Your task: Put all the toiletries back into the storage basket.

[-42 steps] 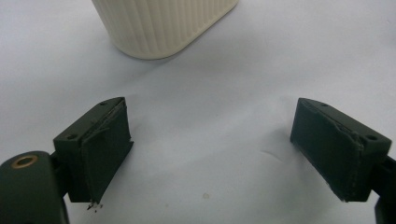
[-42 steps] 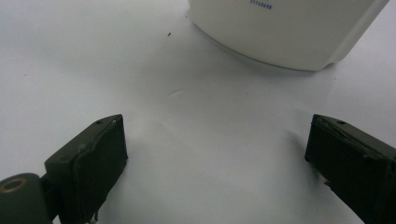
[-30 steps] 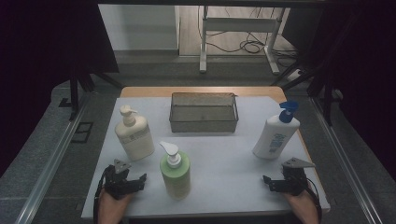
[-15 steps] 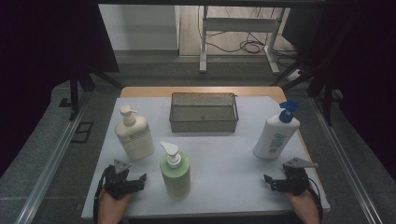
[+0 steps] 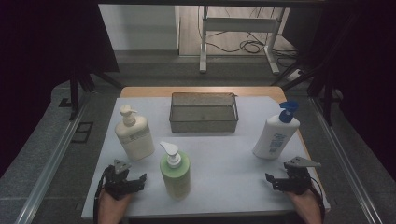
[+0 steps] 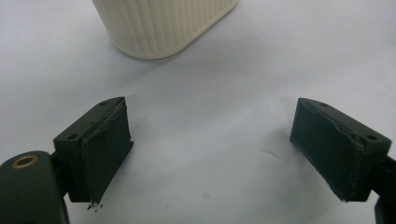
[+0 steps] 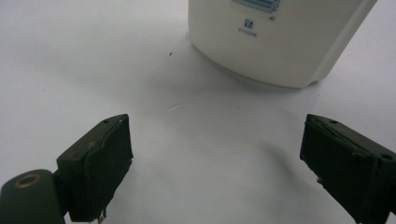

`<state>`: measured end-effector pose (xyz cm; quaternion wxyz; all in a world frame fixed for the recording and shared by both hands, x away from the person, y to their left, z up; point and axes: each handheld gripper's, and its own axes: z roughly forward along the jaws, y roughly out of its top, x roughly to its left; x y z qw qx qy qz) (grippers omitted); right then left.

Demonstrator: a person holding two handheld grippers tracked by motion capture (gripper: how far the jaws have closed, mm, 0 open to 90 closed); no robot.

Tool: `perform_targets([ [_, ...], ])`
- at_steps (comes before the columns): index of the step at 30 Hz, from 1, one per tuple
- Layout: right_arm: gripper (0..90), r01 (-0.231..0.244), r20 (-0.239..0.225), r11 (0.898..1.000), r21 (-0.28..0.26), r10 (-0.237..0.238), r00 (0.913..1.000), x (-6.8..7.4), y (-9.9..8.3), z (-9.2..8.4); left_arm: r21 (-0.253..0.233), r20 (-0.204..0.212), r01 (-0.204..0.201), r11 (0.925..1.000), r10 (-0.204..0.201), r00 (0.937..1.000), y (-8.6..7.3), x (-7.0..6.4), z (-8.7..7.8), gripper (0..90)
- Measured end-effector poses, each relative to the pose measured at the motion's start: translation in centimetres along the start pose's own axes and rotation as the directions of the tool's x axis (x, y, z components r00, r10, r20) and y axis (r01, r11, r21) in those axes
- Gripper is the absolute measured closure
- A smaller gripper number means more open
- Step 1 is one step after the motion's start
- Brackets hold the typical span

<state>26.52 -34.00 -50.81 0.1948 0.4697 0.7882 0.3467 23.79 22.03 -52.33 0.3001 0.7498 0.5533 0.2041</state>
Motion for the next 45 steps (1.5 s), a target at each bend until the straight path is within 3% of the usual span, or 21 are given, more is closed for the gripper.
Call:
perform_targets([
  [23, 9.5, 0.005, 0.001, 1.000, -0.018, -0.005, 1.0000, -1.0, 1.0, -0.9, -0.002, 0.001, 0.001, 1.0000, -0.001, 1.0000, 0.0, 0.0, 0.0, 12.0],
  [36, 13.1, -0.046, -0.007, 0.998, -0.039, 0.046, 0.9989, -2.5, 1.5, -2.0, -0.003, 0.001, 0.002, 1.0000, -0.002, 1.0000, 0.0, 0.0, 0.0, 11.9],
  [43, 14.9, -0.051, -0.013, 0.998, -0.042, 0.051, 0.9986, -3.1, 1.9, -2.4, -0.003, 0.001, 0.001, 1.0000, -0.001, 1.0000, 0.0, 0.0, 0.0, 11.9],
  [45, 19.0, -0.046, -0.004, 0.997, -0.058, 0.046, 0.9989, -3.3, 2.1, -2.6, -0.003, 0.001, 0.001, 1.0000, -0.001, 1.0000, 0.0, 0.0, 0.0, 11.9],
])
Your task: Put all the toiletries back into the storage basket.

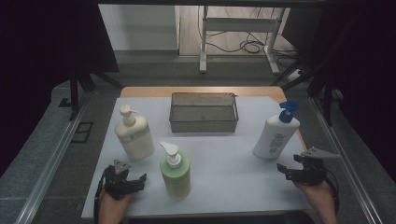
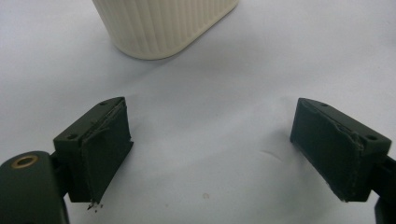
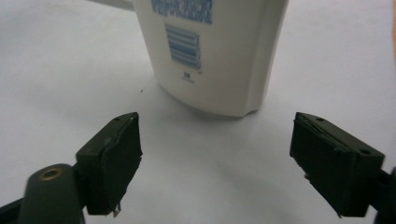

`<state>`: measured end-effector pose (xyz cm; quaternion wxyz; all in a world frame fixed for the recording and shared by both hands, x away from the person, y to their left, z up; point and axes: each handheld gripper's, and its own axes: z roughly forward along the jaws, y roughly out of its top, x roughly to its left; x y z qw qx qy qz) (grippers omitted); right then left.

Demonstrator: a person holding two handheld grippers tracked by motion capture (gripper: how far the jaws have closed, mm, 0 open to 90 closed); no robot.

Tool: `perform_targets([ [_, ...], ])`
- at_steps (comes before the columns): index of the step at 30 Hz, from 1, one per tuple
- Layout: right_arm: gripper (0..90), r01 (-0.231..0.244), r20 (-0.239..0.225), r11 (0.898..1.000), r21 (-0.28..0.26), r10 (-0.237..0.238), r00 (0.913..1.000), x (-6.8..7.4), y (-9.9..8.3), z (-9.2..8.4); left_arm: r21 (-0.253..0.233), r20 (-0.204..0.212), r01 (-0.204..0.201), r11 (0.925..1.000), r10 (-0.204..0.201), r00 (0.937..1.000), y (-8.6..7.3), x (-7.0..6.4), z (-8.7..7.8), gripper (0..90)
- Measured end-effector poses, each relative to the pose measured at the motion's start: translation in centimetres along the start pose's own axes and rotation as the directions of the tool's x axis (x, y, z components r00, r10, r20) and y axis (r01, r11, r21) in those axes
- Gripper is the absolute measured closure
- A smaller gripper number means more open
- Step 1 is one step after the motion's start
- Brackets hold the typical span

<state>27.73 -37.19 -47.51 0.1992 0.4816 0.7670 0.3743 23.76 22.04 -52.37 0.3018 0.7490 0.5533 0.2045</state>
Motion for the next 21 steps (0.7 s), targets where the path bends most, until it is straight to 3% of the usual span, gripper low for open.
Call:
perform_targets([
  [13, 39.8, -0.014, -0.001, 0.999, -0.035, 0.014, 0.9999, -0.8, 1.2, -0.7, 0.000, 0.000, 0.000, 1.0000, 0.000, 1.0000, 0.0, 0.0, 0.0, 11.9],
  [14, 47.6, -0.006, -0.004, 0.999, -0.041, 0.006, 1.0000, -0.9, 1.4, -0.8, -0.001, -0.001, 0.000, 1.0000, 0.000, 1.0000, 0.0, 0.0, 0.0, 11.9],
  [21, 66.2, -0.011, -0.014, 0.999, -0.038, 0.011, 0.9998, -1.6, 2.2, -0.8, 0.000, 0.000, 0.000, 1.0000, 0.000, 1.0000, 0.0, 0.0, 0.0, 11.9],
])
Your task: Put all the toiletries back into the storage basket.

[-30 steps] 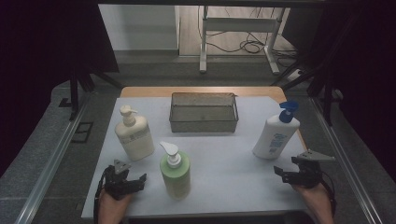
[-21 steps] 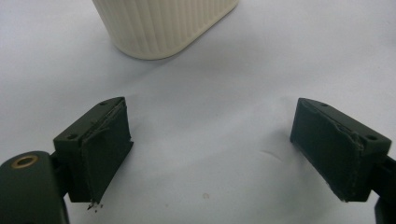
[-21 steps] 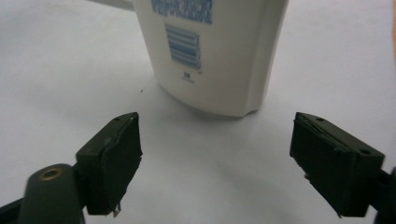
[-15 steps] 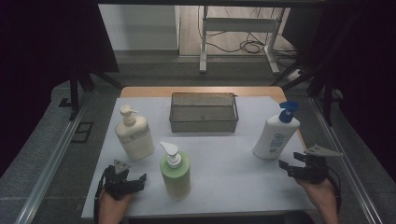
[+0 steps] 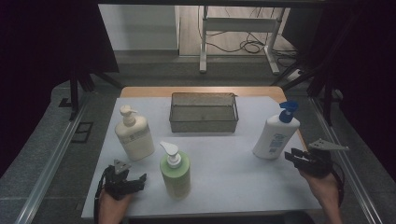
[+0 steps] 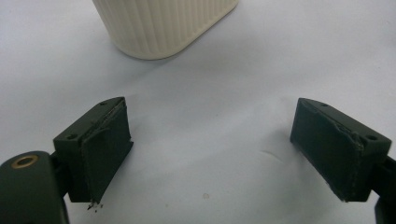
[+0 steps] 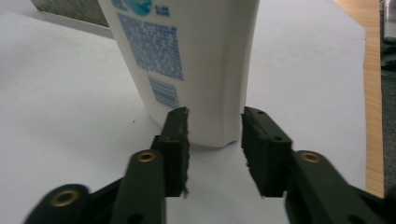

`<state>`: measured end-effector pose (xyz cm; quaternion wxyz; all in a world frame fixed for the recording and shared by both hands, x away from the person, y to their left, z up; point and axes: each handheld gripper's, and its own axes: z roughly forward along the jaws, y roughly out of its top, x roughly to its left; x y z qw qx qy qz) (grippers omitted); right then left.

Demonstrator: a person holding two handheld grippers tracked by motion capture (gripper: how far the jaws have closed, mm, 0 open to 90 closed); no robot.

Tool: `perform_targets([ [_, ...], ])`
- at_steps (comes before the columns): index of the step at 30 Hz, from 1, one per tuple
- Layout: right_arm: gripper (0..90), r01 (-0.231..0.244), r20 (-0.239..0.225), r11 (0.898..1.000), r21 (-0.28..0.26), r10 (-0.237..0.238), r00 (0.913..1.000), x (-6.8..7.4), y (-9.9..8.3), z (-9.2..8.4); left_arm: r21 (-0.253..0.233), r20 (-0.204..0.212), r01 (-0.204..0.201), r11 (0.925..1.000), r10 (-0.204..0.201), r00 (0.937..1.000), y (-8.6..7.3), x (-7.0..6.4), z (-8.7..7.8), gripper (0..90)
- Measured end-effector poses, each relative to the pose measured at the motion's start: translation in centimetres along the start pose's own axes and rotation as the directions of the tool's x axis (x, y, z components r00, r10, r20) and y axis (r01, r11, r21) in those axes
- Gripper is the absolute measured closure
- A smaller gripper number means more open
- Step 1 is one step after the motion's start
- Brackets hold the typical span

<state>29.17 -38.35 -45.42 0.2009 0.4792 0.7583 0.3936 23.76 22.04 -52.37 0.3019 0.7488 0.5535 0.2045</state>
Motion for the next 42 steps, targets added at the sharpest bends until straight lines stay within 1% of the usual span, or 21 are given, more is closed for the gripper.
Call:
perform_targets([
  [1, 69.7, 0.004, 0.004, 1.000, 0.003, -0.004, 1.0000, -0.1, 0.1, 0.1, 0.000, 0.000, 0.000, 1.0000, 0.000, 1.0000, 0.0, 0.0, 0.0, 11.9],
  [2, 69.7, 0.004, 0.004, 1.000, 0.003, -0.004, 1.0000, -0.1, 0.1, 0.1, 0.000, 0.000, 0.000, 1.0000, 0.000, 1.0000, 0.0, 0.0, 0.0, 11.9],
  [3, 76.4, 0.009, 0.017, 1.000, 0.006, -0.009, 0.9998, -0.3, 0.3, 0.2, 0.000, -0.001, 0.000, 1.0000, 0.000, 1.0000, 0.0, 0.0, 0.0, 11.9],
  [5, 81.7, 0.007, 0.031, 1.000, 0.004, -0.007, 0.9995, -0.6, 0.4, 0.4, -0.001, 0.000, 0.000, 1.0000, 0.000, 1.0000, 0.0, 0.0, 0.0, 11.9],
  [8, 89.0, 0.009, 0.049, 1.000, 0.009, -0.009, 0.9988, -1.2, 0.5, 0.7, -0.001, -0.001, 0.000, 1.0000, 0.000, 1.0000, 0.0, 0.0, 0.0, 11.9],
  [9, 89.7, 0.009, 0.055, 1.000, 0.008, -0.010, 0.9985, -1.4, 0.5, 0.9, -0.001, 0.000, -0.001, 1.0000, 0.001, 1.0000, 0.0, 0.0, 0.0, 11.9],
  [13, 89.9, -0.007, 0.067, 1.000, 0.013, 0.006, 0.9978, -2.2, 0.6, 1.5, 0.000, -0.001, -0.002, 1.0000, 0.002, 1.0000, 0.0, 0.0, 0.0, 11.9],
  [16, 89.9, -0.004, 0.064, 1.000, 0.019, 0.002, 0.9979, -2.4, 0.6, 2.0, 0.000, -0.001, -0.002, 1.0000, 0.002, 1.0000, 0.0, 0.0, 0.0, 11.9],
  [17, 89.9, -0.009, 0.062, 1.000, 0.024, 0.008, 0.9980, -2.5, 0.7, 2.4, 0.000, -0.001, -0.002, 1.0000, 0.002, 1.0000, 0.0, 0.0, 0.0, 11.9],
  [20, 89.8, -0.007, 0.061, 0.999, 0.031, 0.005, 0.9981, -2.8, 0.7, 3.2, 0.000, -0.001, -0.002, 1.0000, 0.002, 1.0000, 0.0, 0.0, 0.0, 11.9],
  [21, 89.8, -0.007, 0.061, 0.999, 0.031, 0.005, 0.9981, -2.8, 0.7, 3.2, 0.000, -0.001, -0.002, 1.0000, 0.002, 1.0000, 0.0, 0.0, 0.0, 11.9],
  [22, 89.7, -0.013, 0.058, 0.999, 0.036, 0.011, 0.9982, -3.1, 0.7, 3.8, 0.000, 0.000, -0.002, 1.0000, 0.002, 1.0000, 0.0, 0.0, 0.0, 11.9],
  [24, 89.7, -0.018, 0.059, 0.999, 0.040, 0.016, 0.9982, -3.2, 0.7, 4.0, 0.000, -0.001, -0.002, 1.0000, 0.002, 1.0000, 0.0, 0.0, 0.0, 11.9],
  [25, 89.7, -0.026, 0.057, 0.999, 0.040, 0.023, 0.9981, -3.5, 0.5, 4.6, 0.000, -0.001, -0.002, 1.0000, 0.002, 1.0000, 0.0, 0.0, 0.0, 11.9],
  [29, 89.5, -0.047, 0.046, 0.998, 0.048, 0.044, 0.9979, -3.9, 0.1, 5.5, 0.000, -0.001, -0.002, 1.0000, 0.002, 1.0000, 0.0, 0.0, 0.0, 11.9],
  [34, 88.9, -0.053, 0.016, 0.997, 0.051, 0.052, 0.9985, -4.0, -0.1, 6.3, 0.000, -0.001, -0.002, 1.0000, 0.002, 1.0000, 0.0, 0.0, 0.0, 11.9],
  [38, 89.3, -0.054, -0.004, 0.997, 0.050, 0.054, 0.9985, -4.1, -0.1, 6.8, 0.000, -0.001, -0.002, 1.0000, 0.002, 1.0000, 0.0, 0.0, 0.0, 11.9],
  [40, 89.2, -0.059, -0.004, 0.997, 0.051, 0.059, 0.9983, -4.2, -0.1, 7.0, 0.000, -0.001, -0.002, 1.0000, 0.002, 1.0000, 0.0, 0.0, 0.0, 11.9],
  [42, 89.3, -0.074, -0.014, 0.996, 0.048, 0.075, 0.9971, -4.3, -0.3, 7.0, 0.000, -0.001, -0.003, 1.0000, 0.003, 1.0000, 0.0, 0.0, 0.0, 11.9],
])
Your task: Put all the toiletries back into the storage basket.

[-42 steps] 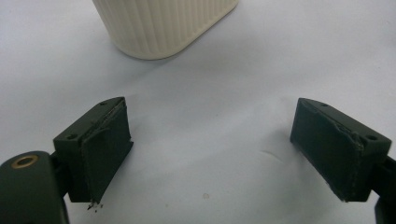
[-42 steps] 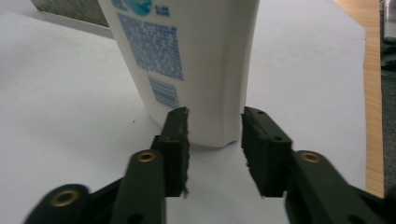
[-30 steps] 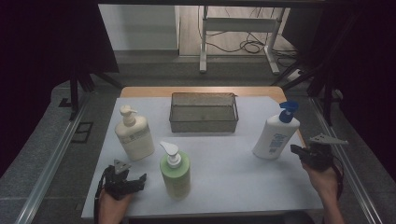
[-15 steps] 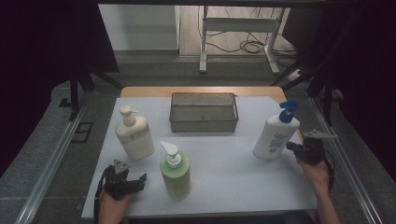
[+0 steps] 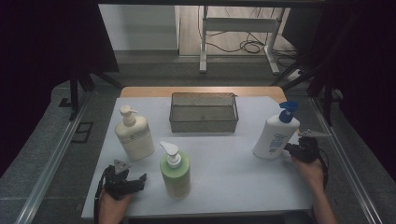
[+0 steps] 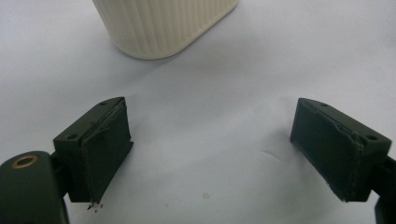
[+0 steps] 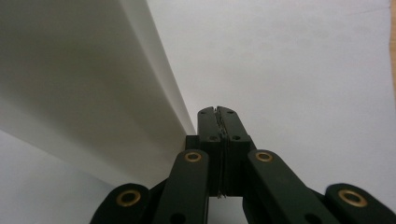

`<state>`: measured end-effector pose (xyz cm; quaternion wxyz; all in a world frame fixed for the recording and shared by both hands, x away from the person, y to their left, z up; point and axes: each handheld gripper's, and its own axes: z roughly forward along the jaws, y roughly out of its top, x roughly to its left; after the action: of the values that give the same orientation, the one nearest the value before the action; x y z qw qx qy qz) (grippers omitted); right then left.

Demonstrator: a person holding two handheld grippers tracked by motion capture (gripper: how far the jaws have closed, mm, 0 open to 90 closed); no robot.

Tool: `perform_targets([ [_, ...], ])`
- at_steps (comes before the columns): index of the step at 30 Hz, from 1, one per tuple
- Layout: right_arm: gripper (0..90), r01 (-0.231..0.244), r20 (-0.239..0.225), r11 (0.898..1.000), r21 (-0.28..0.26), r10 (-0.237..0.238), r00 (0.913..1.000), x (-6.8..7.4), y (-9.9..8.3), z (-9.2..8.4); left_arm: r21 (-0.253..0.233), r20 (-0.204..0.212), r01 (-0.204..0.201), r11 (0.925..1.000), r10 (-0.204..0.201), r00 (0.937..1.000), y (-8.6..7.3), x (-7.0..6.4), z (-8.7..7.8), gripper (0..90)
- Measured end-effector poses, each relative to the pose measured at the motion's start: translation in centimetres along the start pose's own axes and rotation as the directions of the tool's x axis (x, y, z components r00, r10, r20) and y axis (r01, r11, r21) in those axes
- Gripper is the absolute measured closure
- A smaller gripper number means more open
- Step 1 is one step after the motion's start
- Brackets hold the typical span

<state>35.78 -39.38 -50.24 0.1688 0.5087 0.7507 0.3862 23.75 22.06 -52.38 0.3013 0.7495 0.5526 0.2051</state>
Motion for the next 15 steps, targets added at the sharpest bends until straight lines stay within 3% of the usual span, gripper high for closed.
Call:
perform_targets([
  [15, 89.2, 0.006, -0.024, 1.000, 0.025, -0.005, 0.9997, 0.45, -0.53, 0.17, 0.000, 0.000, 0.000, 1.0000, 0.000, 1.0000, 0.00, 0.00, 0.00, 11.9],
])
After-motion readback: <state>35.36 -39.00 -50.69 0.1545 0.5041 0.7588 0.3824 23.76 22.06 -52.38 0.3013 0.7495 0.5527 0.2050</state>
